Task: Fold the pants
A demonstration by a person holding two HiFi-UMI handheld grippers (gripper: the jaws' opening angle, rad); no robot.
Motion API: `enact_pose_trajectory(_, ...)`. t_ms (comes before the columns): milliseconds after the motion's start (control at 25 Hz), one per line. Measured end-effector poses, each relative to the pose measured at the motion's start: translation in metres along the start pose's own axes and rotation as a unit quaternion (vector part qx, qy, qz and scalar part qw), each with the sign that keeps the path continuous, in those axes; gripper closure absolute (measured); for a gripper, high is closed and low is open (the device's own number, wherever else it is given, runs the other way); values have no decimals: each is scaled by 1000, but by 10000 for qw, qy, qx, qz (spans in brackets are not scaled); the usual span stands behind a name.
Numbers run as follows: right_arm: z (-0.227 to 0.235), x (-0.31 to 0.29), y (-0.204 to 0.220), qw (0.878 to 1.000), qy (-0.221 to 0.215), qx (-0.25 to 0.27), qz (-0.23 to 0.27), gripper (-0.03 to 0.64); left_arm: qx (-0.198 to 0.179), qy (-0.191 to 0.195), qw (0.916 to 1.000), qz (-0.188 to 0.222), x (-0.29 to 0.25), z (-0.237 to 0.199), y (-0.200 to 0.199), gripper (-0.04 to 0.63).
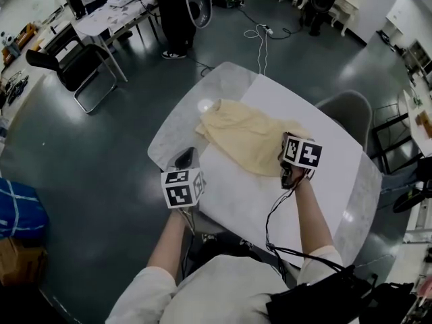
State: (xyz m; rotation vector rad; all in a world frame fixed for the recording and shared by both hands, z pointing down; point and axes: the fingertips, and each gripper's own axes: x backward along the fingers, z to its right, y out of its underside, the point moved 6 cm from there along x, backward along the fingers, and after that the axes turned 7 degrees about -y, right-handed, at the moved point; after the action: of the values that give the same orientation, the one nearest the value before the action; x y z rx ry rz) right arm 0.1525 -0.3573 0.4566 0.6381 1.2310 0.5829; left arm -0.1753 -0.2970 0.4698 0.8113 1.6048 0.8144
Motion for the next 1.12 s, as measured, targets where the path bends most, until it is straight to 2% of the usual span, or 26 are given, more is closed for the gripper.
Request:
enact_pose_trajectory(200, -54, -37, -35, 9986, -276, 452, -84, 612, 243, -176, 9995, -40, -8, -35, -1, 586)
enact_pose_trajectory(320, -100, -70, -64, 9962, -592, 640, -72, 612, 338, -321, 9989, -11, -11, -58, -7, 586)
enact_pose_trajectory(440, -160, -110, -90, 9922, -1106, 526, 230, 606, 411, -457, 9981, -16, -18, -89, -6, 586)
enact_pose_trajectory(560, -197, -137, -108, 9872, -1433, 184, 677, 523, 521, -550, 9971, -87, -21, -118, 4, 586)
enact_pose_trajectory(640, -196, -143, -108, 9872, -1393, 59, 772, 521, 566, -566, 9967, -135, -23, -129, 13, 586)
enact_pose_trajectory(800, -173, -151, -88, 9919, -1104, -74, 628, 531, 671, -562, 9959, -221, -29, -138, 25, 586)
enact_pose_trajectory(960, -147, -137, -75, 9943, -869, -159, 602, 541, 619, -423, 9971, -151, -33, -123, 19, 586)
enact_pose_trajectory(1120, -129, -109, -66, 9955, -633, -30, 704, 563, 504, -300, 9983, -34, -27, -103, 8, 586)
